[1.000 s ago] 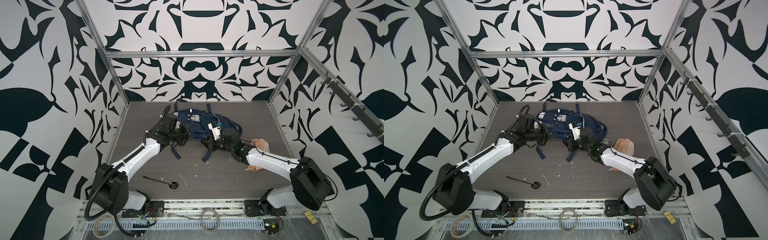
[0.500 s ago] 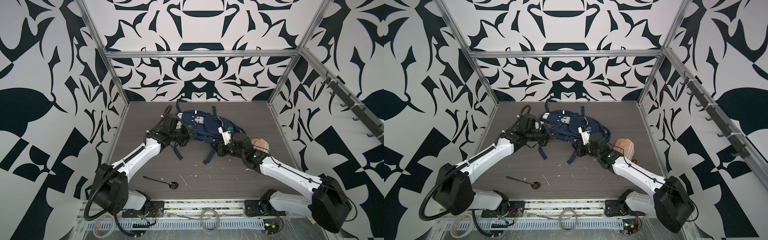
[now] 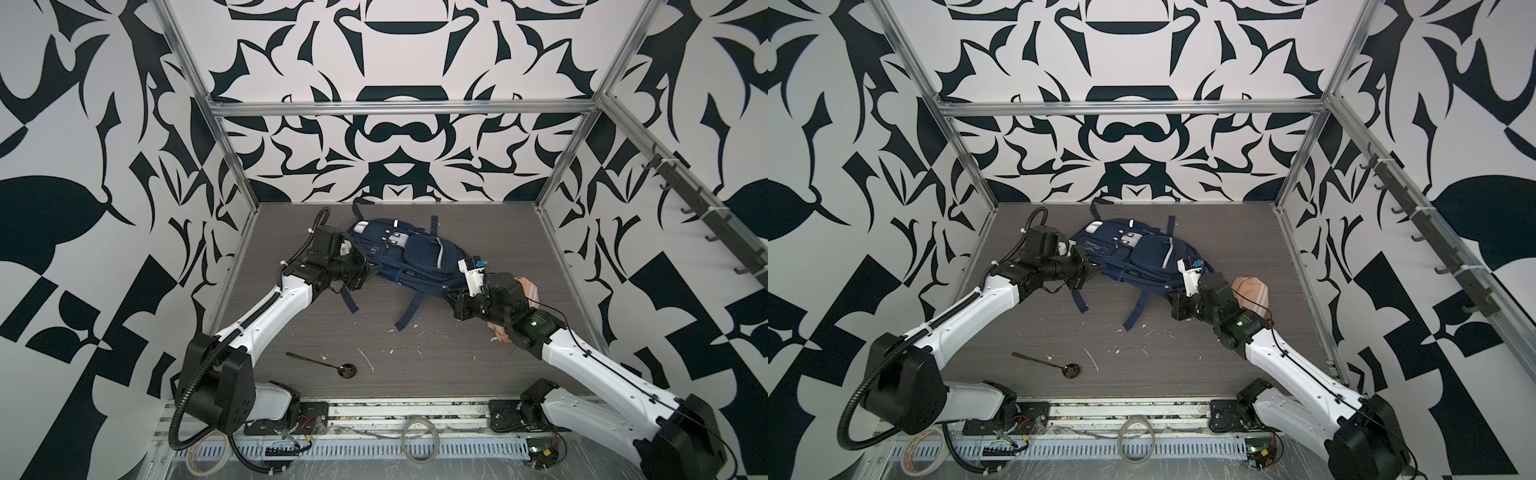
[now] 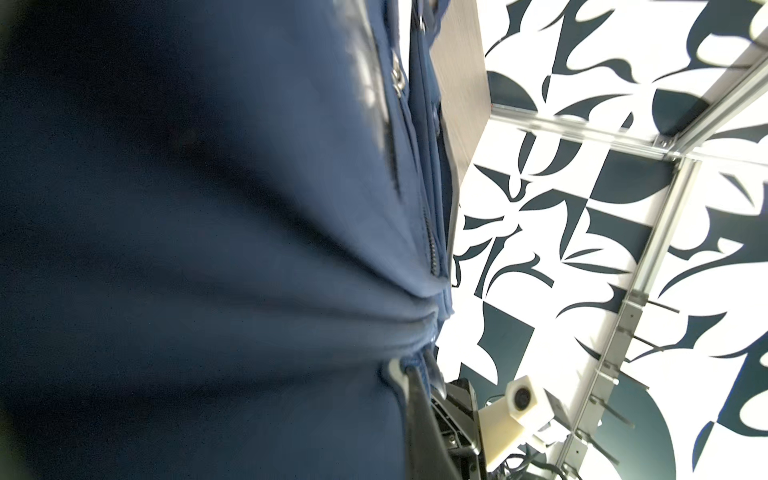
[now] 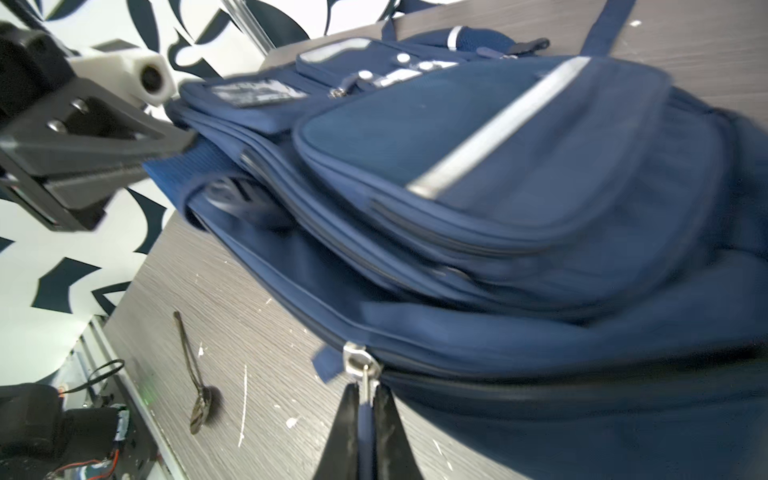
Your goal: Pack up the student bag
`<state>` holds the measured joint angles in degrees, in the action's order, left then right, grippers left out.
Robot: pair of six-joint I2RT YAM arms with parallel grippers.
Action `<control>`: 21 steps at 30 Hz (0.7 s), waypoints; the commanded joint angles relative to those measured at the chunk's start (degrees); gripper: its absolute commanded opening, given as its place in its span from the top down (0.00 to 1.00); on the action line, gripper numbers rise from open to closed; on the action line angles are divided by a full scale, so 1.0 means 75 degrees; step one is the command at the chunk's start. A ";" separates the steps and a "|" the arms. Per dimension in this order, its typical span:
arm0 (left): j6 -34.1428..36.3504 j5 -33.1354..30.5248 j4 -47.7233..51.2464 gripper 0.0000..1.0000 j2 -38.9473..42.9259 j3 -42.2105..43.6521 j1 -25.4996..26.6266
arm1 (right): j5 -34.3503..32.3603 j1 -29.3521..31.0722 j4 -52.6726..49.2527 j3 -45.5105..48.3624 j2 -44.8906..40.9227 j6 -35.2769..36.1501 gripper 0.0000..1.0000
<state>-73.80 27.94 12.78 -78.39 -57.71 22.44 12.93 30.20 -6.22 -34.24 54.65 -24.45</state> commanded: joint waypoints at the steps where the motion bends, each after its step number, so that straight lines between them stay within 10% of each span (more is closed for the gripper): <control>1: 0.0465 -0.0383 -0.0202 1.00 0.0408 0.0029 -0.0680 | -0.0508 -0.0335 -0.0797 -0.0112 -0.0355 0.0282 1.00; 17: 0.3541 -0.0295 0.0675 1.00 -0.0477 -0.0466 -0.2663 | 0.0135 -0.0716 -0.1918 -0.0991 0.0179 0.1638 1.00; 21: 0.4537 -0.0536 0.1976 0.03 -0.0551 -0.1134 -0.2278 | 0.0311 -0.0060 -0.1926 -0.1578 0.0734 0.1905 1.00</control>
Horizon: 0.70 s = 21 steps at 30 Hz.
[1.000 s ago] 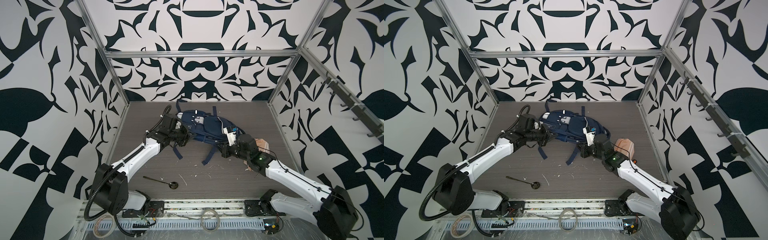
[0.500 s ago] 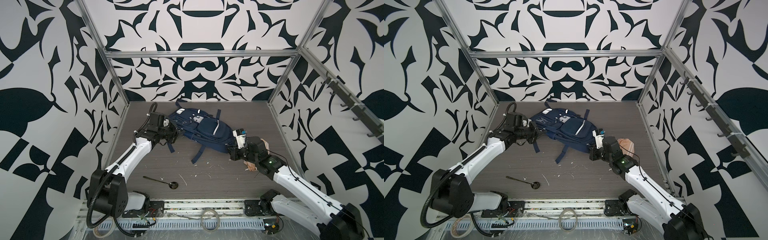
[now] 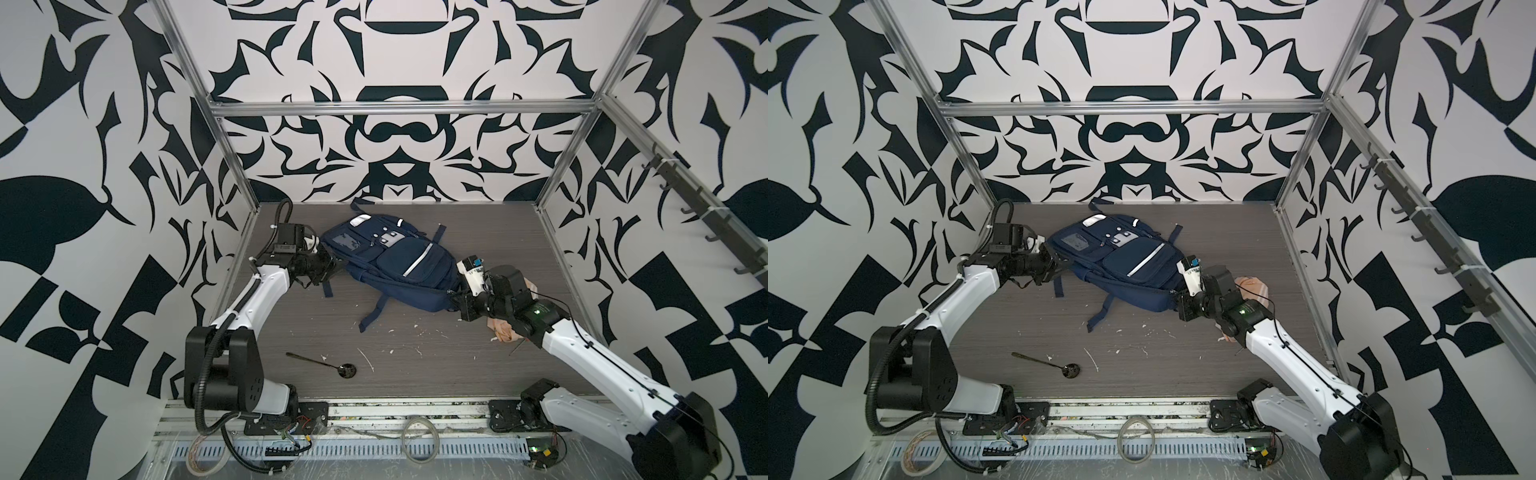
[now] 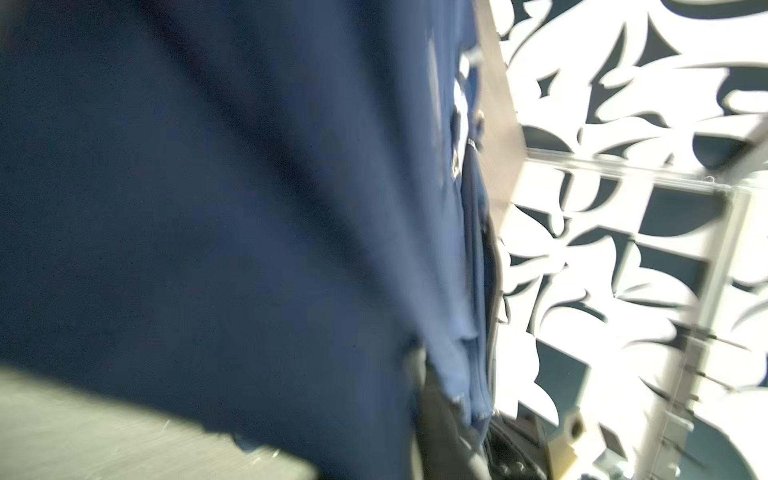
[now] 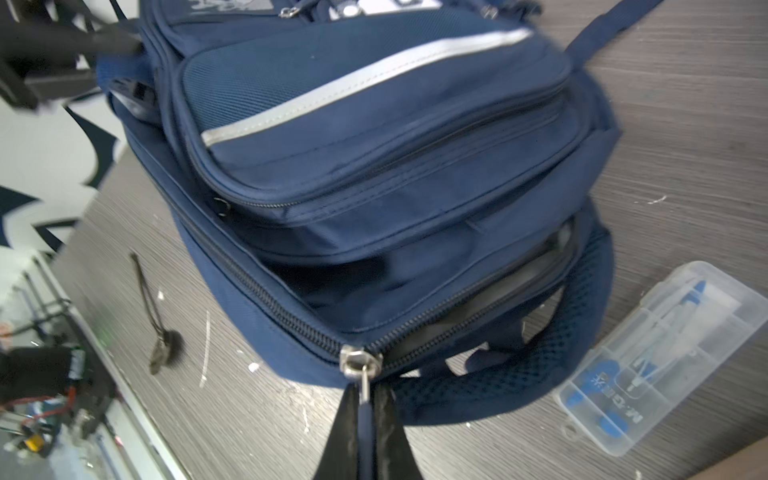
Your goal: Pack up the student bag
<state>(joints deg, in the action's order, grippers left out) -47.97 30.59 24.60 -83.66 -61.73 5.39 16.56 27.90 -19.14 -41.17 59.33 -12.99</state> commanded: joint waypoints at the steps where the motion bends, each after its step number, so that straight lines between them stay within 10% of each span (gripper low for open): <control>1: 0.1302 -0.1072 0.0687 0.01 0.0335 -0.0616 0.0161 | -0.0146 0.0474 -0.0143 -0.0772 0.0312 0.0353 1.00; 8: 0.1805 -0.1110 0.3264 0.01 0.1898 0.0410 0.1122 | -0.0891 0.2249 0.1230 -0.1180 0.1563 -0.0608 1.00; 14: -0.0912 0.0086 0.0744 0.00 0.3959 0.2975 0.1789 | -0.0749 0.3187 0.1963 -0.1815 0.2716 -0.1000 1.00; 21: -0.1937 0.0151 -0.1380 0.01 0.3229 0.3795 0.2006 | -0.0343 0.3484 0.2311 -0.2066 0.3206 -0.1131 1.00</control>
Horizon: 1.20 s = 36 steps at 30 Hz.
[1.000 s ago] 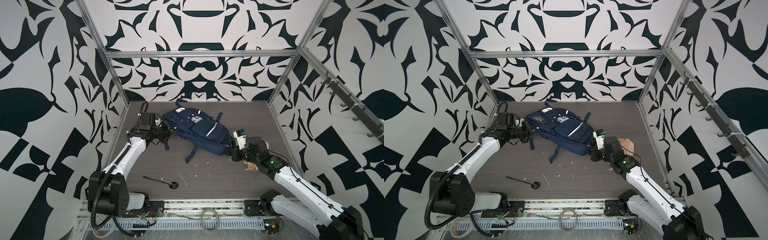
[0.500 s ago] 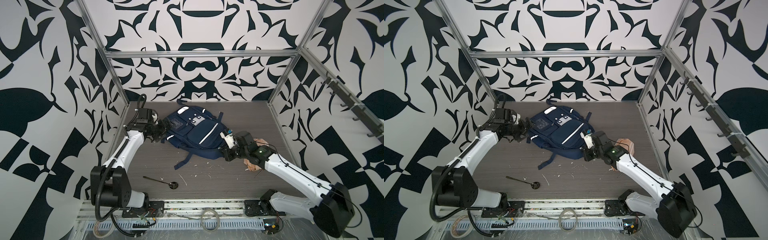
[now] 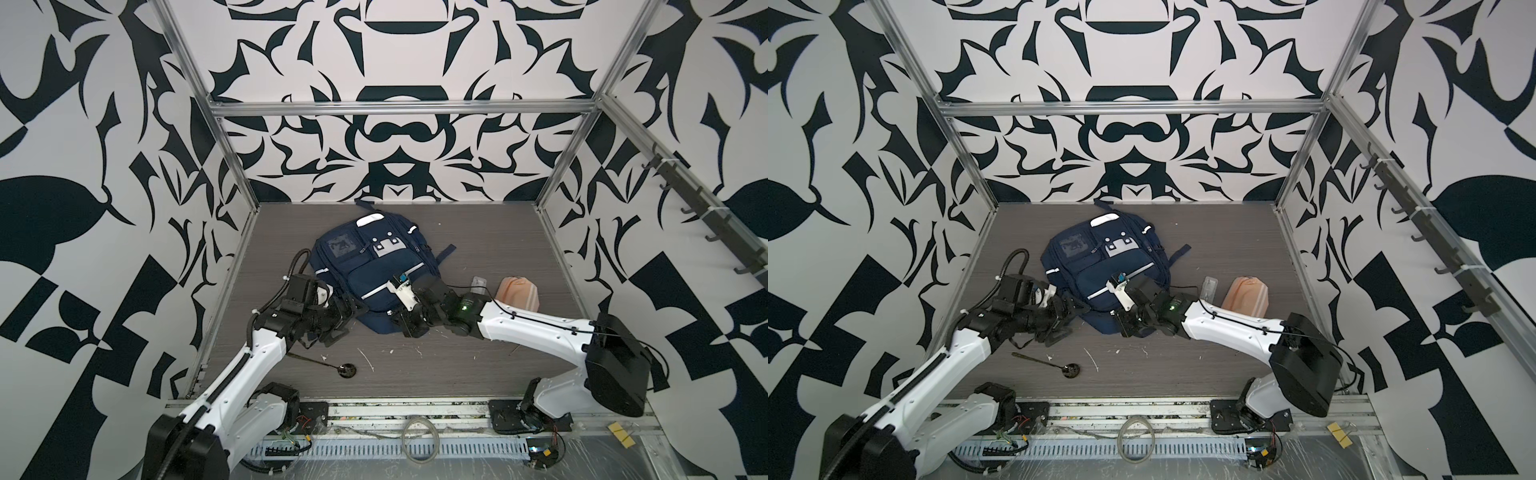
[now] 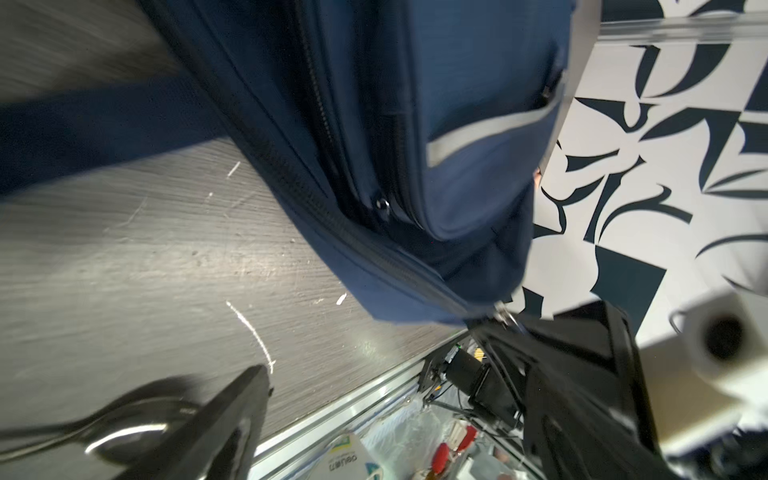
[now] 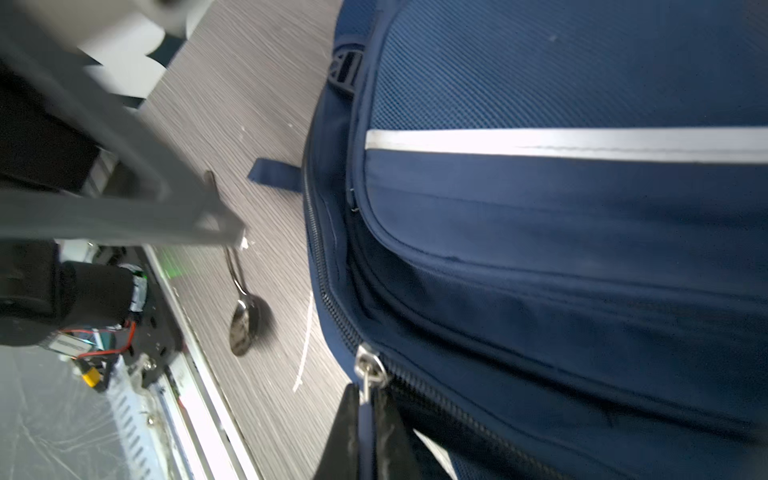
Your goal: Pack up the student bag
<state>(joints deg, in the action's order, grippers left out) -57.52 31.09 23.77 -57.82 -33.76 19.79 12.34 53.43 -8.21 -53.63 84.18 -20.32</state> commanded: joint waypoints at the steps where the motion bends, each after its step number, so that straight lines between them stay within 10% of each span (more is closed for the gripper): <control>1: -0.0725 0.0034 -0.1449 0.00 -0.0398 0.0110 0.0092 | 0.0261 0.0111 0.0959 -0.0359 -0.0082 -0.0210 1.00; 5: -0.1102 -0.0469 -0.2047 0.13 -0.0937 0.0317 0.0150 | 0.0300 0.0242 0.1083 -0.0395 -0.0013 -0.0262 1.00; 13: -0.0541 -0.0751 -0.1567 0.99 -0.1535 -0.0184 -0.0228 | -0.0056 0.0420 0.0979 -0.0131 -0.0211 -0.0339 1.00; 27: 0.0847 -0.0587 -0.0760 1.00 -0.1296 -0.0558 -0.1937 | -0.1621 -0.0479 -0.3224 -0.0126 -0.1242 0.0974 1.00; 36: 0.2717 -0.1305 0.0672 1.00 -0.1372 -0.1375 -0.2311 | -0.2150 -0.2083 -0.3446 -0.0613 -0.0885 0.1703 1.00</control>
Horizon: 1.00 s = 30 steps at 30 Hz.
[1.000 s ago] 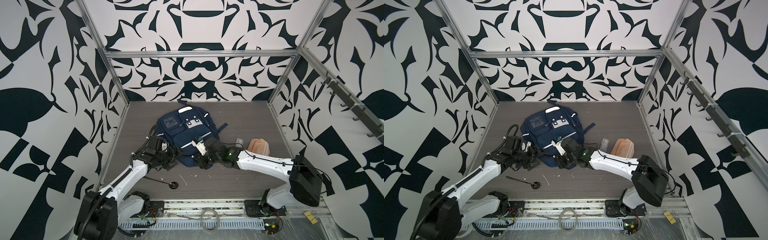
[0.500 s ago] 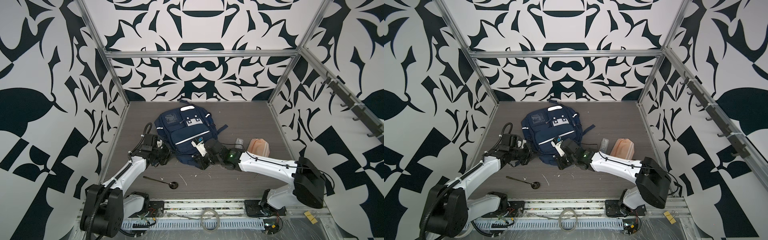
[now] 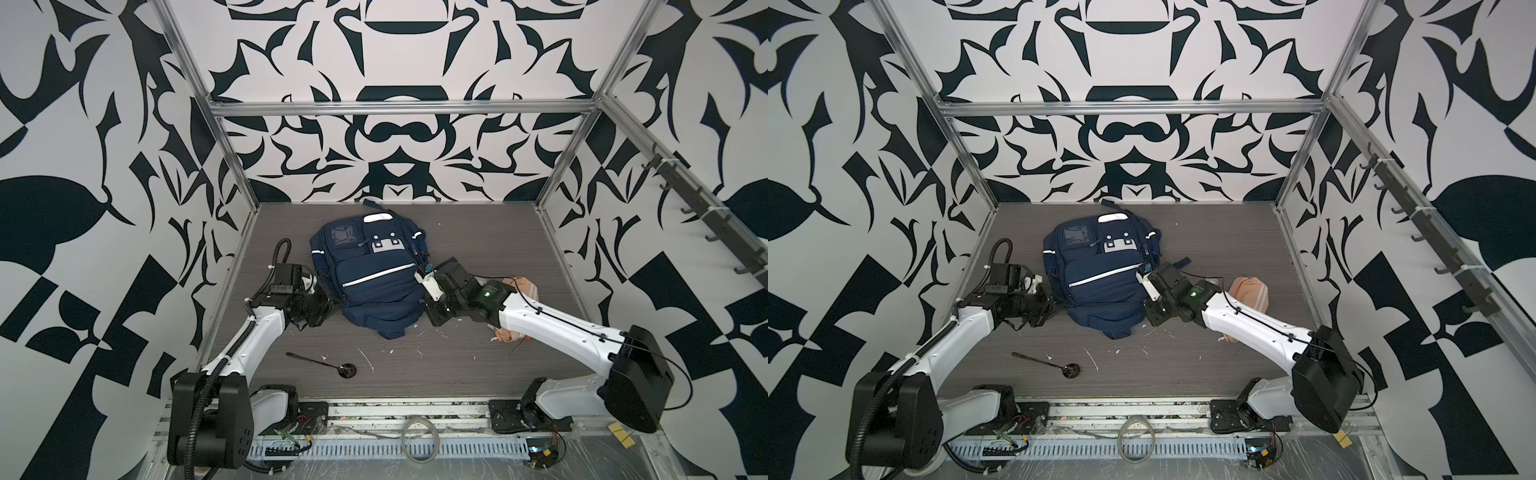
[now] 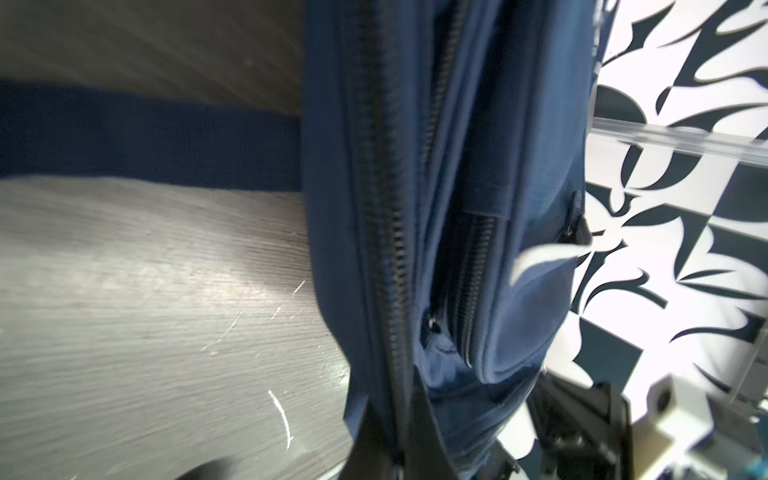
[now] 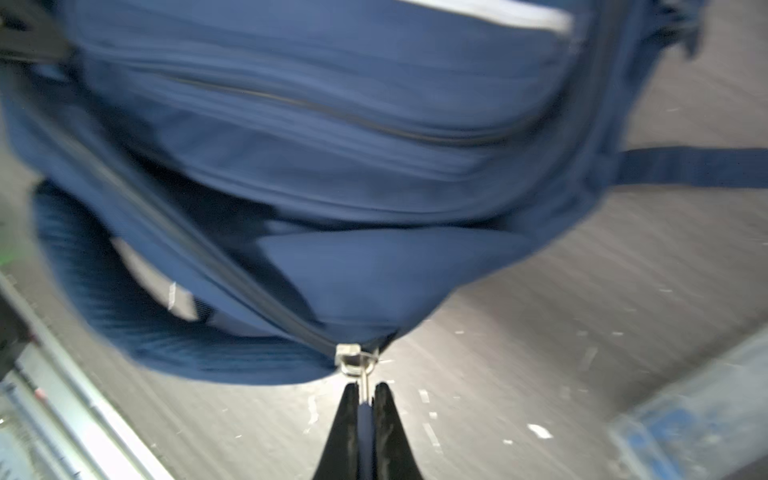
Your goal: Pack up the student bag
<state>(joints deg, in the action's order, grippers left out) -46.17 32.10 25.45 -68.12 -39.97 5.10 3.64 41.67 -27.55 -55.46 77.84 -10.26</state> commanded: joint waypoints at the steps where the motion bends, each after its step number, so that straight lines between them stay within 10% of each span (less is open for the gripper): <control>1: 0.1421 -0.1573 0.0580 1.00 0.0000 -0.0632 -0.0352 | -0.1009 -0.0593 -0.0844 -0.0516 0.0087 0.0525 1.00; 5: 0.1662 -0.1593 0.0597 1.00 0.0035 -0.0698 -0.0349 | -0.0781 -0.0617 -0.0755 -0.1043 0.0498 0.1182 1.00; 6: 0.1683 -0.1420 0.0557 0.82 0.0024 -0.0796 -0.0249 | -0.0465 -0.0544 -0.0549 -0.1076 0.0462 0.1294 1.00; 8: 0.1834 -0.1251 0.0749 0.11 -0.0006 -0.1155 0.0240 | -0.0081 -0.0178 -0.0171 -0.1068 0.0359 0.1439 1.00; 9: 0.1937 -0.1294 0.1090 0.01 -0.0014 -0.1388 0.0545 | -0.0002 0.0074 -0.0037 -0.1086 0.0350 0.1512 1.00; 19: -0.1213 -0.0679 0.0878 0.01 0.1702 0.0147 0.1740 | 0.0235 0.1988 0.0870 -0.1981 0.1320 0.0645 1.00; 30: -0.3201 -0.0894 -0.0246 0.01 0.1820 0.1340 0.1757 | 0.0791 0.2395 0.1634 -0.2268 0.1796 0.0091 1.00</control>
<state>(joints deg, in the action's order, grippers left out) -63.22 24.95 28.25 -53.69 -32.47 17.98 6.87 58.96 -23.59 -68.36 93.19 -8.32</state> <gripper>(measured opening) 0.993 0.085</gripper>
